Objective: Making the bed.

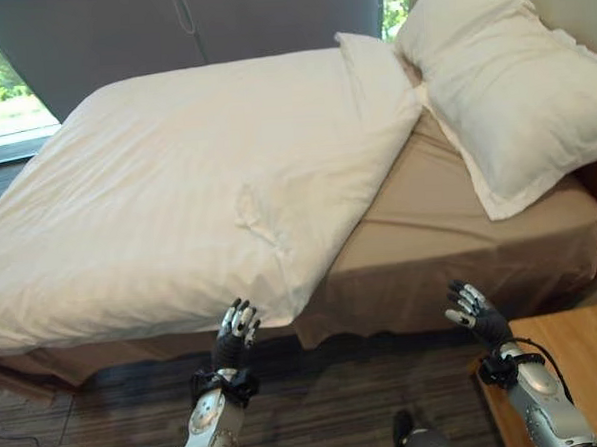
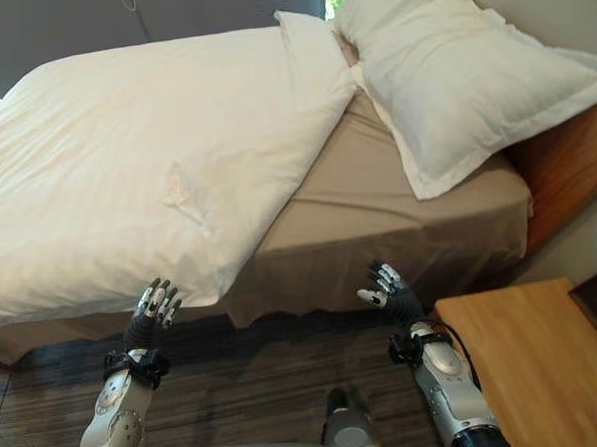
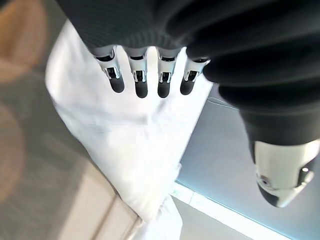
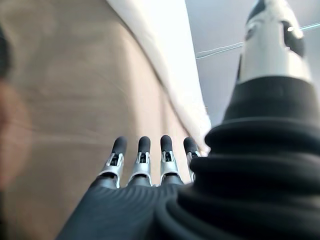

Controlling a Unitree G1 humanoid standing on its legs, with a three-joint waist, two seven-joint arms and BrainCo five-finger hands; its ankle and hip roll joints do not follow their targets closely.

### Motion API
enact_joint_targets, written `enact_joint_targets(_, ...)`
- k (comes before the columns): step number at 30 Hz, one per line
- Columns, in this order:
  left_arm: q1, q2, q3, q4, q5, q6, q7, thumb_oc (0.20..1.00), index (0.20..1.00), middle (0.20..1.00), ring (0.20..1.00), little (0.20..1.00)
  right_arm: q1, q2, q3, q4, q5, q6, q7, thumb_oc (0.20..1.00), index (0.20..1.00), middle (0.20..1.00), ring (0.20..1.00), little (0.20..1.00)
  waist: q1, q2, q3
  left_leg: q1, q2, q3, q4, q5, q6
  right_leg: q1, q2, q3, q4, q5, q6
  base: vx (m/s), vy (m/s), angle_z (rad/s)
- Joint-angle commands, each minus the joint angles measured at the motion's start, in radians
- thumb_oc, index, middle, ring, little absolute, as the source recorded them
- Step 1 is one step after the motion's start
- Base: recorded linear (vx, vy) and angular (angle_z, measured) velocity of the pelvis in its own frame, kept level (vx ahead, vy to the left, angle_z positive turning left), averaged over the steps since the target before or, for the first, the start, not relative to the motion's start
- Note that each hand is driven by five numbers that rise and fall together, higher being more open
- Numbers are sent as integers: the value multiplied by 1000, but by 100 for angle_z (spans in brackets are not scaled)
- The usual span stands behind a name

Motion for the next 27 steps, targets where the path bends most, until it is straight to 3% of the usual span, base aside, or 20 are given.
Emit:
enact_joint_targets(1, -55, 18, 59, -53, -42, -55, 8, 1000, 1000, 1000, 1000, 1000, -22, -24, 21, -76, 25, -42, 0, 1000, 1000, 1000, 1000, 1000, 9, -26, 53, 62, -1, 107, 71, 44, -9, 87, -15, 8, -116, 84, 63, 144, -118, 2)
enact_joint_targets(3, -54, 17, 62, -50, -43, -57, 9, 1000, 1000, 1000, 1000, 1000, -18, -25, 16, -83, 29, -41, 2, 1000, 1000, 1000, 1000, 1000, 12, -22, 56, 42, -2, 136, 20, 14, -2, 111, -10, 2, -134, 84, 68, 199, -68, 5)
enact_joint_targets(5, -45, 28, 59, -57, -12, -58, 10, 1000, 1000, 1000, 1000, 1000, -4, -35, 13, -88, 10, -40, 11, 1000, 1000, 1000, 1000, 1000, 23, -8, 52, -11, -20, 162, -180, -11, 11, 132, -2, 22, -156, 79, 88, 289, -24, 9)
enact_joint_targets(7, -49, 38, 60, -59, 4, -68, 14, 1000, 1000, 1000, 1000, 1000, -4, -33, 16, -84, 2, -42, 12, 1000, 1000, 1000, 1000, 1000, 23, 1, 49, -3, -36, 150, -275, -10, 8, 145, 4, 41, -168, 77, 92, 177, 23, -27)
enact_joint_targets(12, -56, 38, 66, -109, 4, -77, 14, 1000, 1000, 1000, 1000, 1000, 16, -16, 13, -84, -10, -41, 18, 1000, 1000, 1000, 1000, 1000, 12, 16, 41, 67, -61, 144, -392, 1, 4, 167, 17, 69, -180, 69, 93, 123, 36, -39)
enact_joint_targets(14, -68, 32, 69, -110, -1, -84, 28, 1000, 1000, 1000, 1000, 1000, 33, 0, 5, -84, -8, -41, 16, 1000, 1000, 1000, 1000, 1000, -2, 22, 29, 120, -73, 149, -462, -23, 15, 172, 13, 69, -180, 67, 100, 94, 67, -16)
enact_joint_targets(19, -117, 80, 82, -126, 84, -92, 90, 1000, 1000, 1000, 1000, 1000, 61, 11, 16, -72, -25, -27, 22, 1000, 1000, 1000, 1000, 1000, -27, 30, 9, 160, -93, 154, -528, -50, 31, 166, 4, 78, -178, 68, 110, 68, 80, 15)
enact_joint_targets(27, -112, 101, 93, -150, 104, -87, 81, 1000, 1000, 1000, 1000, 1000, -5, -18, 29, -37, -100, -15, -2, 1000, 1000, 1000, 1000, 1000, -6, 18, 1, 164, -115, 154, -551, -83, 51, 159, -14, 80, -178, 72, 126, 44, 67, 2)
